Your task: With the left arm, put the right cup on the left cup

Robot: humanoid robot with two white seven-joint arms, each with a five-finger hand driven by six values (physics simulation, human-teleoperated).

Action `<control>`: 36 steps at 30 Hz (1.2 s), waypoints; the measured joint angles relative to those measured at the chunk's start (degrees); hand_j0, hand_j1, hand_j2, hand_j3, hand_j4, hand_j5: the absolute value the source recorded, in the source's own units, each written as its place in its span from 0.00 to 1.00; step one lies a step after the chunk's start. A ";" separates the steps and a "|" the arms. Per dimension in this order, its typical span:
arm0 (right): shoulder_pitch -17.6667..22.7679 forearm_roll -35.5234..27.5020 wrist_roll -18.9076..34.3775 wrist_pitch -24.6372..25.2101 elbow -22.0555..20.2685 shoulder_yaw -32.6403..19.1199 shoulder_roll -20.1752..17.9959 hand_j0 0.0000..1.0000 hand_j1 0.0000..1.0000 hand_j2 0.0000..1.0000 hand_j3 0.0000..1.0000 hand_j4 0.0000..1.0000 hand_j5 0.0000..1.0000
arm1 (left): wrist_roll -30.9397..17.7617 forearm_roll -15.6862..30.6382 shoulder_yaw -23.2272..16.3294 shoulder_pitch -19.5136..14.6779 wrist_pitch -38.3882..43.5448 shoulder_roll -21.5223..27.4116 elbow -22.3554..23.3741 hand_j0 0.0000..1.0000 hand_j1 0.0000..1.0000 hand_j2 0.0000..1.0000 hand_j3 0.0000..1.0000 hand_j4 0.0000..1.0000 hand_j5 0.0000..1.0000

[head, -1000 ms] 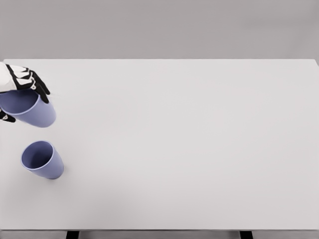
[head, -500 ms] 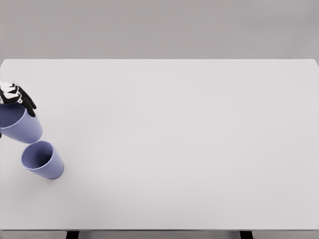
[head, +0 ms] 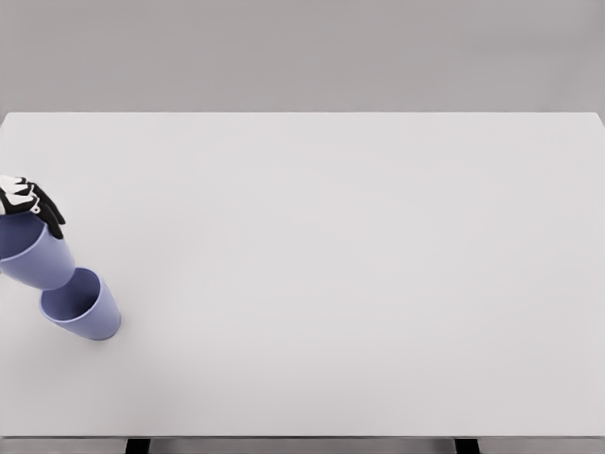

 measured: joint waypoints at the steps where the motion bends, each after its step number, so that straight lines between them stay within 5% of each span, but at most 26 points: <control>1: 0.00 0.00 0.00 -0.01 0.00 0.00 0.00 1.00 1.00 1.00 1.00 1.00 1.00 | 0.01 0.04 0.03 0.01 0.02 0.05 0.00 0.43 0.43 0.43 0.43 0.43 0.43; 20: 0.00 0.01 0.00 0.00 0.00 -0.01 0.00 1.00 1.00 1.00 1.00 1.00 1.00 | 0.25 0.17 0.38 2.56 0.14 -2.65 0.02 0.46 0.46 0.46 0.46 0.46 0.46; 21: 0.00 0.01 0.00 0.00 0.00 -0.01 0.00 1.00 1.00 1.00 1.00 1.00 1.00 | 0.26 0.16 0.39 2.56 0.15 -2.66 0.02 0.47 0.47 0.47 0.47 0.47 0.47; 23: 0.00 0.02 0.00 0.00 0.00 -0.01 0.00 1.00 1.00 1.00 1.00 1.00 1.00 | 0.22 0.08 0.38 2.47 0.12 -2.68 0.02 0.81 0.81 0.81 0.81 0.81 0.81; 25: 0.00 0.02 0.00 0.00 0.00 -0.02 0.00 1.00 1.00 1.00 1.00 1.00 1.00 | 0.13 -0.04 0.35 2.48 0.08 -2.69 0.01 0.97 0.97 0.97 0.97 0.97 0.97; 36: 0.00 0.01 0.00 0.00 0.00 -0.02 0.00 1.00 1.00 1.00 1.00 1.00 1.00 | 0.05 -0.11 1.02 2.20 0.03 -1.81 0.00 1.00 1.00 1.00 1.00 1.00 1.00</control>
